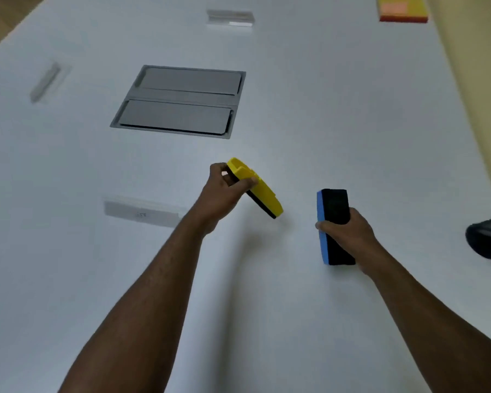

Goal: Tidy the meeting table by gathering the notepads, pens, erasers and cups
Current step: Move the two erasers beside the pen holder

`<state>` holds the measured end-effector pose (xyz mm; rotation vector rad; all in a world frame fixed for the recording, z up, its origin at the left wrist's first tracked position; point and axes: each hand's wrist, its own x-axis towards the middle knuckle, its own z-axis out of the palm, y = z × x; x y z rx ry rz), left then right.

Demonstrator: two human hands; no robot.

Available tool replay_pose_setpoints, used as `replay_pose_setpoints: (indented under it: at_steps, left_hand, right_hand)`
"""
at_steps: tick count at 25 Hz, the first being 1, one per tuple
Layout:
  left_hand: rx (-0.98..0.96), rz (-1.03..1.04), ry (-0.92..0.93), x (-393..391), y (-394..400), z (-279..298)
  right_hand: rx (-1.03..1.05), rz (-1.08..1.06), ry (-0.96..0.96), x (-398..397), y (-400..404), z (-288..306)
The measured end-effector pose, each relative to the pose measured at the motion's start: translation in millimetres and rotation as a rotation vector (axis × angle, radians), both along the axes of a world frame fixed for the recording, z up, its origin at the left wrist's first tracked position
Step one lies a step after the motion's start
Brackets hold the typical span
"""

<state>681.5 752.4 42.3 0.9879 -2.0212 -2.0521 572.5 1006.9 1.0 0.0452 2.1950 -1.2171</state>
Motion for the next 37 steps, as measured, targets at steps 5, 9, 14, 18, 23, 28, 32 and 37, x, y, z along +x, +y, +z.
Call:
replay_pose_setpoints:
  at_steps: [5,9,14,18,23,28,32,37]
  left_hand:
    - [0.68,-0.008,-0.025,34.3,118.0,-34.1]
    - [0.979,-0.009,-0.132,51.3,183.2,-44.3]
    - [0.706,-0.145,-0.34,47.2,245.2,-57.4]
    - [0.715,-0.137,-0.402,34.9,285.3,-67.7]
    - [0.472,-0.233,-0.417,13.3,335.1,-80.4]
    - [0.323,-0.209,-0.389,-26.7,395.8,-89.4]
    - [0.191,-0.196,-0.385,-54.0,436.6,-97.0]
    - [-0.063,-0.223,-0.427,-81.2,462.9,-96.9]
  right_hand:
    - [-0.467,-0.374,-0.577,49.2,128.5,4.5]
    - [-0.842,-0.621,-0.739,87.4,197.3,-7.3]
    - [-0.988,-0.733,-0.638,105.0,245.2,-14.1]
    - [-1.089,-0.897,-0.533,95.2,273.1,-11.9]
    - [-0.243,-0.749,-0.193,50.6,307.1,-9.4]
    - [0.516,-0.325,0.209,9.1,333.6,-33.8]
    - [0.81,-0.037,0.342,3.3,346.5,-47.7]
    - [0.769,-0.051,0.488,-1.9,349.7,-41.3]
